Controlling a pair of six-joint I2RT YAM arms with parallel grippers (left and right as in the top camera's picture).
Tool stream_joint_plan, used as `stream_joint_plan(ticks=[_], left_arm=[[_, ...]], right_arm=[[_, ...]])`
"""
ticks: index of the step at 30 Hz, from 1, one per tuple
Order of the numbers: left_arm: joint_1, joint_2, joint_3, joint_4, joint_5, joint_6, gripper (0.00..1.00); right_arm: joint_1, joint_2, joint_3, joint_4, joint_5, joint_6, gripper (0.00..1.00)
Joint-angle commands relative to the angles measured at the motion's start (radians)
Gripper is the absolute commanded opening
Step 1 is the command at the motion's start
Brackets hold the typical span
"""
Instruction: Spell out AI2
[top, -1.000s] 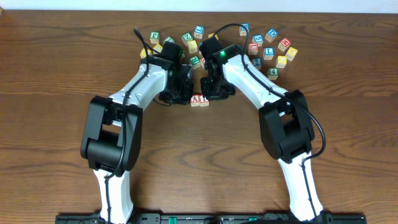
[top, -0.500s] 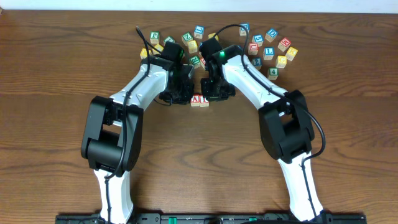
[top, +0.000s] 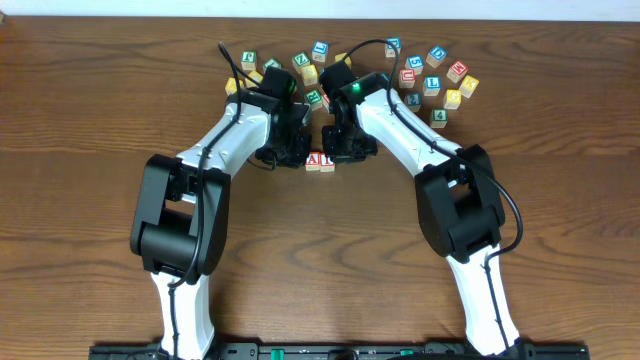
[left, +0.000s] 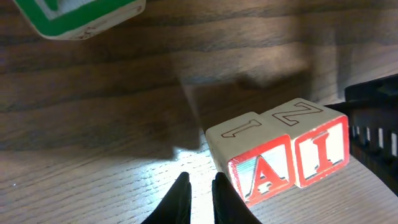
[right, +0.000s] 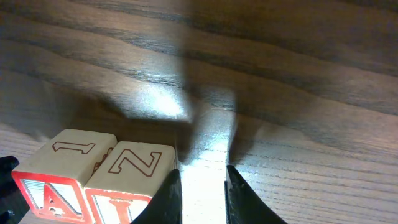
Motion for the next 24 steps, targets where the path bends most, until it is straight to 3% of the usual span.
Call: stream_joint_plan(ticks=[1,6,13,15,18,24], left_arm=[[0.012,-0.010,0.015,-0.001,-0.028,-0.010,0.15],[0.034,-0.062,0.037,-0.003,-0.099,-0.010,0.27],[0.074,-0.180,0.041,-0.006,-0.185,-0.014,0.31],[0.098,-0.233,0.041,-0.010,-0.186,-0.019,0.31],[0.139,-0.315,0.041,-0.015,-0.249,-0.087,0.31],[0.239,-0.444,0.041,-0.048,-0.297,-0.131,0.30]], right_arm=[[-0.011,-0.021,0.000,0.003,0.004,0.015,0.19],[-0.034,-0.063,0.000,0.010,0.020,-0.007,0.19],[-0.042,-0.122,0.001,0.006,0.032,-0.093,0.22],[-0.037,-0.143,0.001,-0.003,-0.008,-0.146,0.18],[-0.015,-0.157,0.001,-0.031,-0.048,-0.172,0.01],[0.048,-0.154,-0.019,-0.113,-0.050,-0.168,0.01]])
